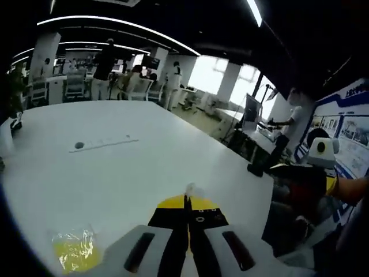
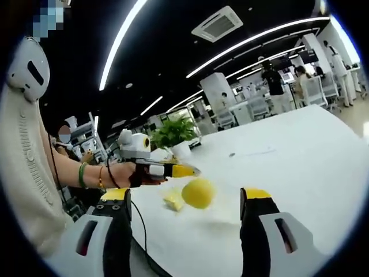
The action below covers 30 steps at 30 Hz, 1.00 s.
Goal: Compare the silicone blocks by pressing each to a similar depth, holding the contact briefly, and releasing to observe deformation and rebound differences across the visible hardness samples.
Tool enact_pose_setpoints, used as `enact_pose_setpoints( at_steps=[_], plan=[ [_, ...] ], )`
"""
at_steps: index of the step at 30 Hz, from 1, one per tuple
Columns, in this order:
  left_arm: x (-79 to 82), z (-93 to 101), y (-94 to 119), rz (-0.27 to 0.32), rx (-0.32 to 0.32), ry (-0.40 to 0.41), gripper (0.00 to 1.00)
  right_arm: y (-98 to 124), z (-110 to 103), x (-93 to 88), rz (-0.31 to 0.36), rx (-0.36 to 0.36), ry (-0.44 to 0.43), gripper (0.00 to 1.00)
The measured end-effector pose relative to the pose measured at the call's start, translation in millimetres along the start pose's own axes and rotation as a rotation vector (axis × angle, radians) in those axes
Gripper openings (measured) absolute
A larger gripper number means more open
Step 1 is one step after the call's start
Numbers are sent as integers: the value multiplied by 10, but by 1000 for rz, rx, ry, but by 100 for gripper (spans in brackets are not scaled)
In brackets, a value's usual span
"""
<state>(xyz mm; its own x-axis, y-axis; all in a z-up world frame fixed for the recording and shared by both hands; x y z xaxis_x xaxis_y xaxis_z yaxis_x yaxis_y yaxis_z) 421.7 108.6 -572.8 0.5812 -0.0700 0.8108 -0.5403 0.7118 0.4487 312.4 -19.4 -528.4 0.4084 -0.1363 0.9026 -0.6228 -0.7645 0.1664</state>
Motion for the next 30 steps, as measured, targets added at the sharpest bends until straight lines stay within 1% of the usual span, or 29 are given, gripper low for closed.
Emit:
enact_pose_setpoints(
  at_steps=[1,2,5,11,16,19,22,23,24,25,27,30],
  plan=[
    [0,13,34,-1,-16,33,0,-10,-49,25,8,5,7,72],
    [15,-24,100,7,-8,13,0,-20,-82,38,11,9,12,72],
    [47,-32,219,17,-10,2,0,-75,-189,42,-8,21,43,73],
    [192,-41,504,49,-6,-42,0,-205,-341,107,-33,53,97,73],
    [318,-48,665,64,-9,-68,0,-329,-407,149,-87,82,173,72],
    [402,-28,734,78,-15,-70,0,-412,-446,206,-93,98,183,75],
    [496,-3,806,85,-15,-80,0,-502,-494,274,-114,123,230,76],
    [521,2,828,85,-16,-82,0,-545,-491,288,-140,125,250,77],
    [556,18,860,87,-21,-90,0,-575,-496,293,-158,132,251,78],
    [582,31,885,91,-25,-97,0,-629,-515,325,-171,146,253,79],
    [644,69,941,99,-36,-117,0,-698,-553,379,-180,171,285,79],
    [725,112,1016,112,-52,-130,0,-852,-561,435,-257,200,358,78]
  ],
)
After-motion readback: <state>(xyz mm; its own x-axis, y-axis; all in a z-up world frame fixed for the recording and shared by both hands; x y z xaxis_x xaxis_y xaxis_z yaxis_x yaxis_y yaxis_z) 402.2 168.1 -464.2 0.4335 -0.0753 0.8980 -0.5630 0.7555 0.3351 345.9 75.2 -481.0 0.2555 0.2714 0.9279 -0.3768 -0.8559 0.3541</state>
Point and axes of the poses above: the point that each gripper's makers call its tool centre point, and the gripper's own axes: y roughly backward along the fingers, z roughly to its right, x roughly out of its top, the point moved 1 cm from there along y, roughly backward along the fingers, and after that the axes turned 4 degrees about -z, right-handed, at the moved point
